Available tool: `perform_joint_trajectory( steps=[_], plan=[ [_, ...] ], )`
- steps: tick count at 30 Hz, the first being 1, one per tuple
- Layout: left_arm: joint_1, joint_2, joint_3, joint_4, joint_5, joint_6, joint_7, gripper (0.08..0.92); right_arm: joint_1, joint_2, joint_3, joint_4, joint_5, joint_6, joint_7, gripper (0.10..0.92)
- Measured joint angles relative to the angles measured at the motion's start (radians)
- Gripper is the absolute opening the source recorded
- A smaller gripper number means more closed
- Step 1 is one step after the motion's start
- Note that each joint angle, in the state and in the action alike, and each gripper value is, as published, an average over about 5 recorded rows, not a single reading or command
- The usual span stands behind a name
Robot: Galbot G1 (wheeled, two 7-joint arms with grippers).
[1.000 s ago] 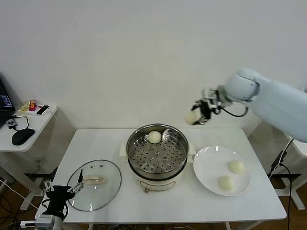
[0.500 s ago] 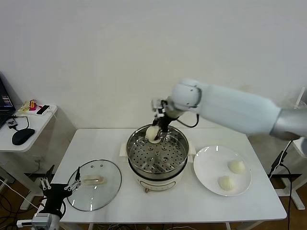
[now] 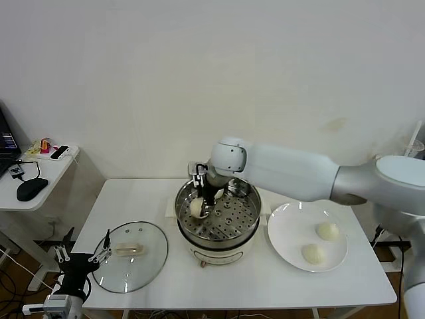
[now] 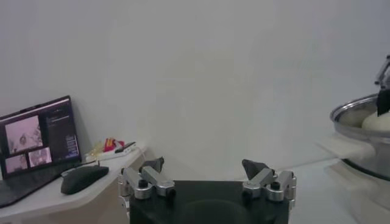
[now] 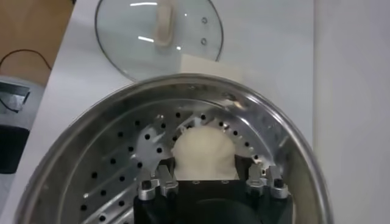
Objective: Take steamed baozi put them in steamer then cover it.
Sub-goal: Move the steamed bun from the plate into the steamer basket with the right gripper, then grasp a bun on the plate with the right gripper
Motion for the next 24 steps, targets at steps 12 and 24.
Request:
perform_joint_trajectory(
  steps=[12, 24],
  plan=[
    [-0.012, 0.011, 0.005, 0.006, -0.001, 0.0, 0.0, 0.823, 0.03, -0.007, -0.003, 0.0, -0.032, 0.009, -0.042, 0.814],
    [-0.02, 0.028, 0.018, 0.0, -0.005, 0.006, 0.003, 0.823, 0.209, -0.175, -0.037, 0.113, -0.087, 0.115, -0.185, 0.823]
  ],
)
